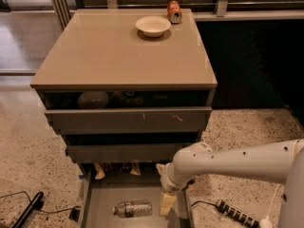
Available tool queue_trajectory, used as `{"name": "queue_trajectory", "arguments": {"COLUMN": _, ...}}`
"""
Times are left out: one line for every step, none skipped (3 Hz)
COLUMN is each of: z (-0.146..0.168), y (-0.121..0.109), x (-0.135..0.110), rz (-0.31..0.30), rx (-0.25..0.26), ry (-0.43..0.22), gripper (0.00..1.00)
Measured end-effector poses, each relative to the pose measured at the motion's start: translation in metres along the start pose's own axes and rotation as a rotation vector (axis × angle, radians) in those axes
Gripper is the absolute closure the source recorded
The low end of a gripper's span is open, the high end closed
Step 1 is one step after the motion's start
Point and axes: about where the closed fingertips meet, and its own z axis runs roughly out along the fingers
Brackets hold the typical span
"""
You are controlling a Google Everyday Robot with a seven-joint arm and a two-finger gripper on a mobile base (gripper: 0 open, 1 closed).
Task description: Pick water bottle from bottom drawer and place on counter
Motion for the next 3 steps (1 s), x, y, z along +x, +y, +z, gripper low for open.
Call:
{"name": "queue_trajectory", "arguments": {"z": 0.0628, "y": -0.0367, "x": -0.0191, "rz": -0.03, "rx": 0.006, "ry": -0.072, "gripper": 0.0}}
{"name": "queue_trajectory", "arguments": {"z": 0.0628, "y": -0.0367, "x": -0.0191, "rz": -0.03, "rx": 0.006, "ry": -0.072, "gripper": 0.0}}
{"name": "queue_trajectory", "arguments": {"z": 0.0704, "y": -0.034, "x": -0.019, "rz": -0.041, "rx": -0.01, "ry": -0.091, "gripper": 0.0}}
